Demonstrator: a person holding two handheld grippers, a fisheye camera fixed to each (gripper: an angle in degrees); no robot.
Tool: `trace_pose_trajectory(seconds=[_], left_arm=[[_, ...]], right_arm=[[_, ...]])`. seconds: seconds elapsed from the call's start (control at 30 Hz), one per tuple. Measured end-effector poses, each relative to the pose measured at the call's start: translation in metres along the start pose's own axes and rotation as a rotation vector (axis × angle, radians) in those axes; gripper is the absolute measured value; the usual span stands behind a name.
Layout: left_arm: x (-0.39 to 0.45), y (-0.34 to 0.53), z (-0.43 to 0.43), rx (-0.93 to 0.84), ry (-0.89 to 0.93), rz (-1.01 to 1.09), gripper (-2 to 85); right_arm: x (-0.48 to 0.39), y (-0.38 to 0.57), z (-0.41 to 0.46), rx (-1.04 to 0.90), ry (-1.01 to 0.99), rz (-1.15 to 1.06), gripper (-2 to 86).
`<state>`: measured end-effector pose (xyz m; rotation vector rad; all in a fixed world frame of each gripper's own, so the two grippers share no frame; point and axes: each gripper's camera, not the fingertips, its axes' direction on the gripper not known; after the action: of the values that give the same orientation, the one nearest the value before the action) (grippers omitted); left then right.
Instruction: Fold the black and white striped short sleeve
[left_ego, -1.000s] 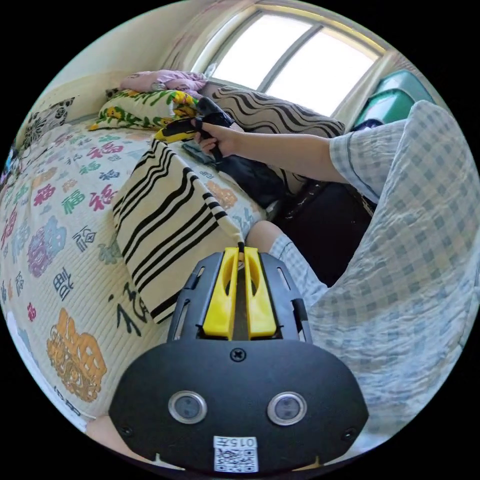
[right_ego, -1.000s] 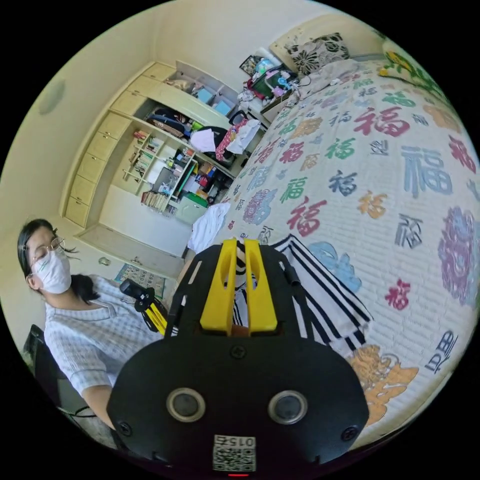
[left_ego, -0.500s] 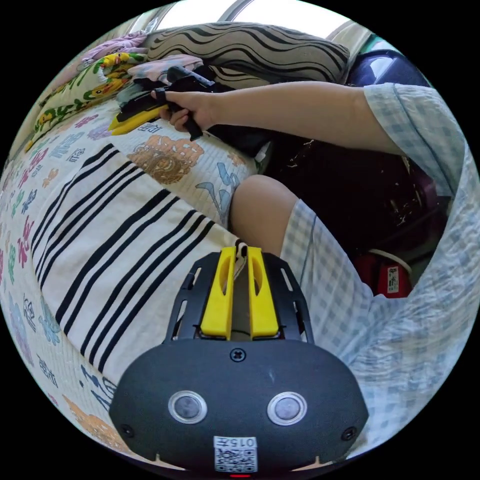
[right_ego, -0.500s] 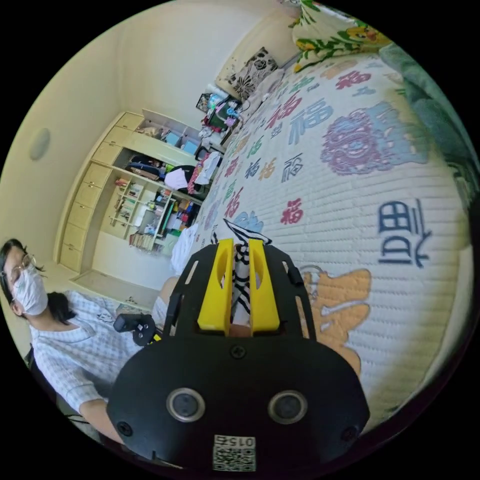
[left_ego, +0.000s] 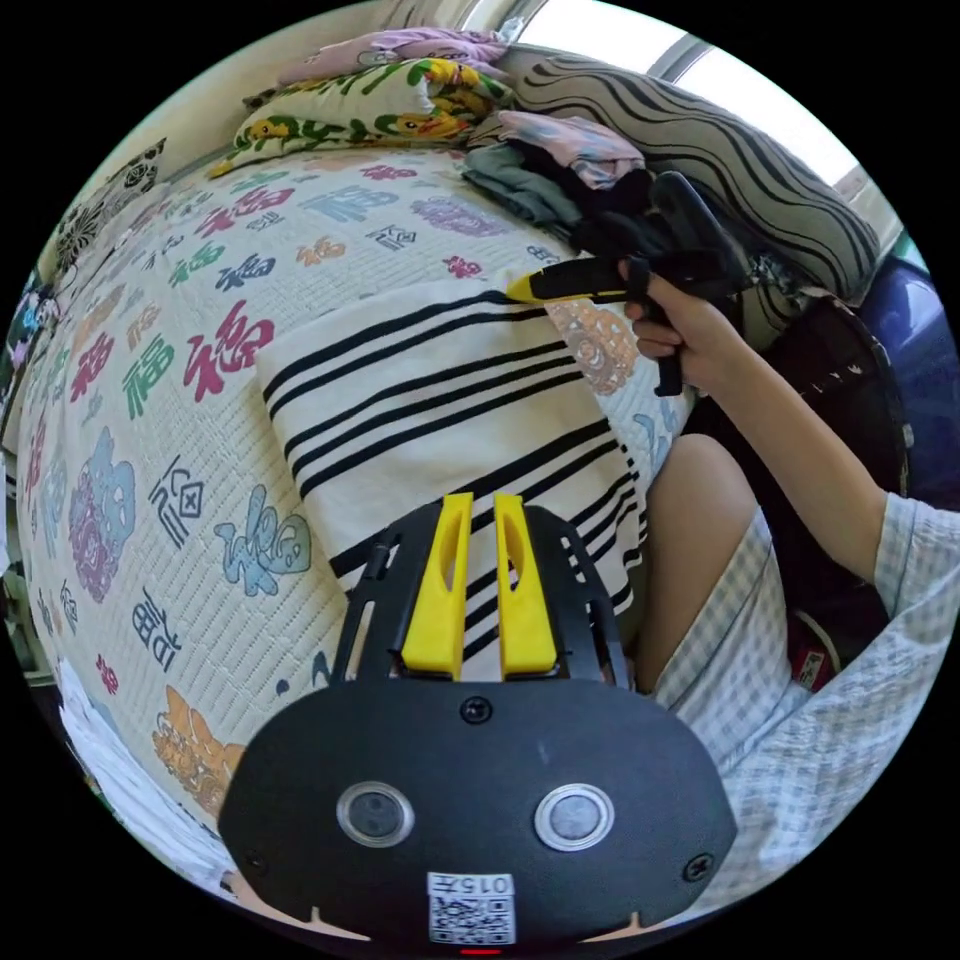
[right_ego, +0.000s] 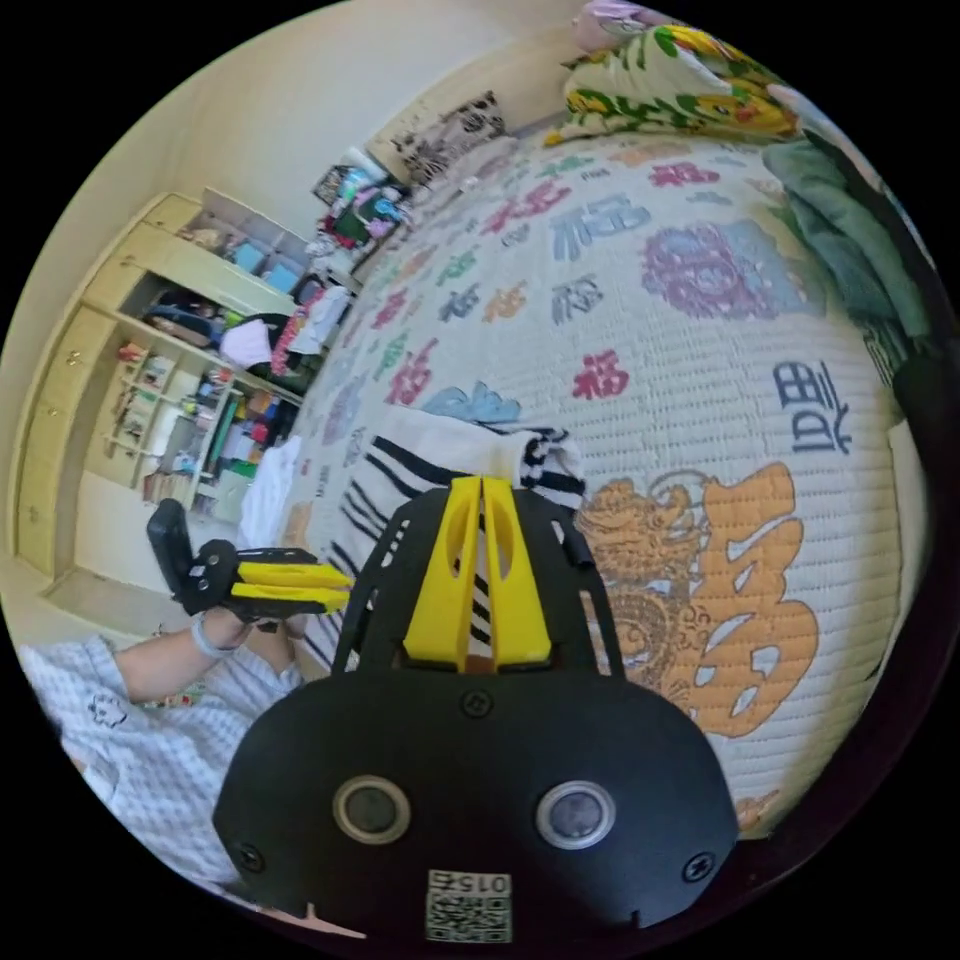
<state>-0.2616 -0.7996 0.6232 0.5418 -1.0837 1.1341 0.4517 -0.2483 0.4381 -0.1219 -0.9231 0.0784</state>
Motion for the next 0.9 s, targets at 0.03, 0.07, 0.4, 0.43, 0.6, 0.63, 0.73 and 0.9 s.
trace_pose_trajectory(seconds=[0.03, 0.07, 0.4, 0.43, 0.6, 0.63, 0.73, 0.9], left_arm=[[0.000, -0.005, 0.010, -0.030, 0.021, 0.004, 4.4], [0.000, -0.007, 0.014, -0.042, 0.025, 0.006, 4.5], [-0.038, -0.030, -0.059, 0.116, 0.039, 0.081, 5.0], [-0.060, -0.032, -0.077, 0.166, 0.028, 0.036, 5.5], [-0.175, -0.037, -0.104, 0.195, 0.228, -0.237, 9.2], [-0.199, -0.035, -0.105, 0.207, 0.294, -0.297, 9.9], [-0.238, -0.041, -0.105, 0.241, 0.460, -0.361, 11.7], [-0.246, -0.067, -0.095, 0.169, 0.557, -0.277, 13.3]], right_arm=[[0.007, 0.006, 0.005, -0.015, 0.114, 0.031, 0.1], [0.010, 0.010, 0.007, -0.021, 0.160, 0.046, -0.1], [0.069, 0.059, -0.046, 0.126, -0.196, 0.154, 9.3], [0.076, 0.059, -0.045, 0.113, -0.274, 0.157, 11.2], [0.088, 0.053, -0.022, 0.056, -0.380, 0.151, 12.8], [0.091, 0.051, -0.015, 0.056, -0.426, 0.163, 12.6], [0.096, 0.043, -0.001, 0.028, -0.506, 0.176, 11.0], [0.092, 0.036, 0.005, 0.002, -0.515, 0.150, 9.3]])
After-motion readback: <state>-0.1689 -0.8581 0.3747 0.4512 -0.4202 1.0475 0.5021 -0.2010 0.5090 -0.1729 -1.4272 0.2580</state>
